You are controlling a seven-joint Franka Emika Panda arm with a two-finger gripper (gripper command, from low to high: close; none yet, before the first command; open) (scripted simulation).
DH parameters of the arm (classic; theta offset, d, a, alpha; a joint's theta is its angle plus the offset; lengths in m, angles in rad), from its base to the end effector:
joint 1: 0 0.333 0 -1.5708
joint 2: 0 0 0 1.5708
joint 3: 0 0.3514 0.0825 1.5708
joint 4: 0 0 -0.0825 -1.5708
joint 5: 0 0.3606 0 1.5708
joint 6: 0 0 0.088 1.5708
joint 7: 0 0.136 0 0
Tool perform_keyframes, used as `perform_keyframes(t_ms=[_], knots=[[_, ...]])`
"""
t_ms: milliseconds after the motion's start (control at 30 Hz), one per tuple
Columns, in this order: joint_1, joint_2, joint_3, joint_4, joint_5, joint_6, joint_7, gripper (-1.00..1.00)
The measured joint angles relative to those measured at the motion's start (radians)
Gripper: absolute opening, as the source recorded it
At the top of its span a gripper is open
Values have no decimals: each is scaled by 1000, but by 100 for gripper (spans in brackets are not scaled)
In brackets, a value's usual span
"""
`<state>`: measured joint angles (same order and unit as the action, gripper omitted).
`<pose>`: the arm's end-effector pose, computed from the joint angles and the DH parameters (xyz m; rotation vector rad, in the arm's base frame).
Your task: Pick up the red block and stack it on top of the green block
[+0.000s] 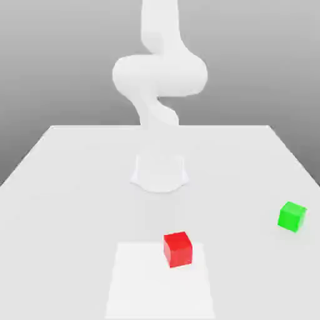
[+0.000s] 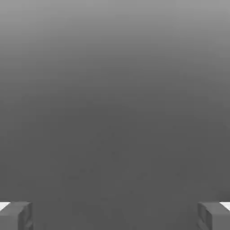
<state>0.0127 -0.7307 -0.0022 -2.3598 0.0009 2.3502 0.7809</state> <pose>0.3476 0.0034 0.6670 -2.5092 1.0179 -0.9407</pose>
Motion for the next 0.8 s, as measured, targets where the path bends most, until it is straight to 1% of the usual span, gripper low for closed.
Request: perform_keyframes(t_ms=[400, 567, 633, 800], knots=[[69, 408, -6, -332, 4, 287, -110, 0], [93, 621, 0, -483, 1, 434, -159, 0], [98, 711, 0, -501, -2, 504, -165, 0], [98, 898, 2, -484, -1, 662, -169, 0]])
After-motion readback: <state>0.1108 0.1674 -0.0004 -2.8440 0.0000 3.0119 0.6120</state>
